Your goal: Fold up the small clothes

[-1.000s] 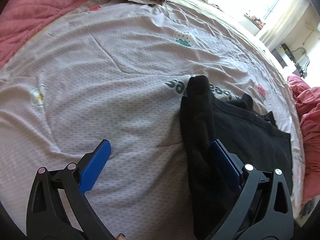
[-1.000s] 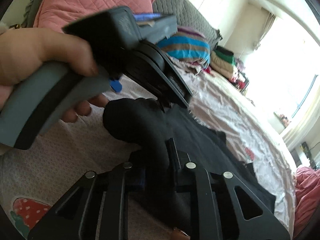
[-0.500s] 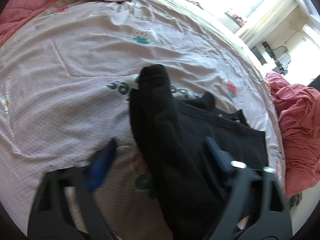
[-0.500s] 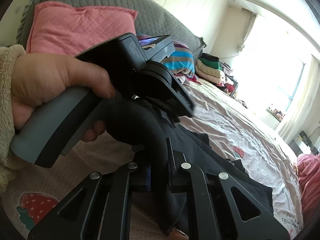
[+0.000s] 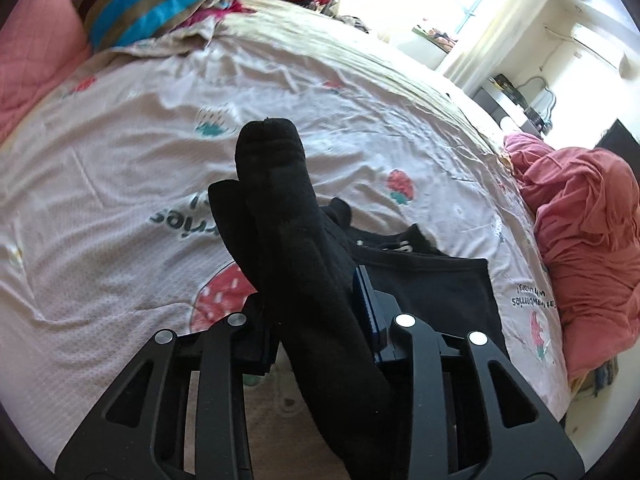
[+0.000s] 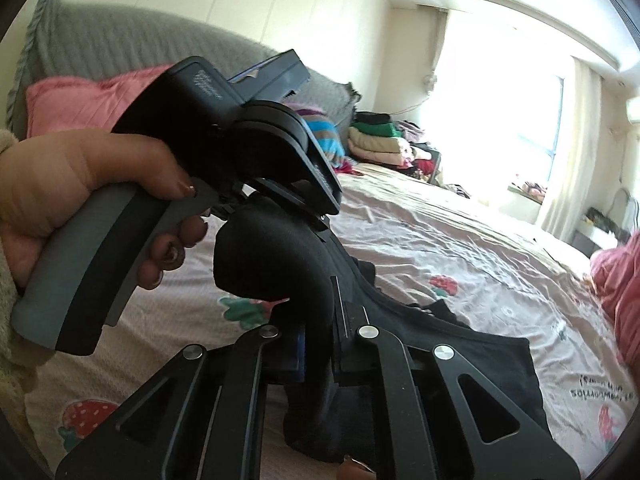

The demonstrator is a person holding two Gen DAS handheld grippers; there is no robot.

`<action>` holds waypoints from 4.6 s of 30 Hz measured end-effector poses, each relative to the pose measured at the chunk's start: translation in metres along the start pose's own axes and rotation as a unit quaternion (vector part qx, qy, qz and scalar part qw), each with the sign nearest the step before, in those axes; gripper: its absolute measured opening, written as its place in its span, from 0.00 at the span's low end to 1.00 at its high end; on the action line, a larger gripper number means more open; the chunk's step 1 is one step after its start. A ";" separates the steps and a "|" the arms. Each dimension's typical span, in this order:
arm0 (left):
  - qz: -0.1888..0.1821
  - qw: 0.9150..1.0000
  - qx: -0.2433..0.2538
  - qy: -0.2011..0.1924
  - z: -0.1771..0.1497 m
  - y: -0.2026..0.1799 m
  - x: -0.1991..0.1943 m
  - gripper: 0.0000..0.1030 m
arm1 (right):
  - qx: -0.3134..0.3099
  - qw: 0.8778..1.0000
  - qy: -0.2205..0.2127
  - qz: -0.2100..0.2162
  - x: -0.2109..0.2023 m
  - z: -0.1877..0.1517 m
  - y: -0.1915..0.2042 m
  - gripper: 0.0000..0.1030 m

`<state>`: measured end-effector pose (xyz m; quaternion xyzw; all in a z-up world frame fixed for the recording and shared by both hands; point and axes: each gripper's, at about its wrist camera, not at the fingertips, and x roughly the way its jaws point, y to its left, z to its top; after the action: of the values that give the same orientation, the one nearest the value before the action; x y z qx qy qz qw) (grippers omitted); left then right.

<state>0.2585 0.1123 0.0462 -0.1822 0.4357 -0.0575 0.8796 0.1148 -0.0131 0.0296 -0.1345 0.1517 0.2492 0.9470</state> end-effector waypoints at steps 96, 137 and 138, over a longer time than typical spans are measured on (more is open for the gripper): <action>0.008 0.998 0.067 0.018 -0.065 -0.142 0.060 0.72 | 0.434 0.879 0.156 0.123 -0.057 -0.121 -0.242 0.75; 0.015 0.993 0.112 0.031 -0.107 -0.135 0.052 0.78 | 0.256 0.941 0.220 -0.026 0.007 -0.085 -0.262 0.37; 0.015 0.993 0.114 0.030 -0.108 -0.135 0.051 0.78 | 0.256 0.942 0.216 -0.029 0.002 -0.084 -0.262 0.40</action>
<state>0.2126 -0.0555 -0.0017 -0.0725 0.4552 -0.0989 0.8819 0.2326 -0.2597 -0.0015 0.0574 0.4074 0.1396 0.9007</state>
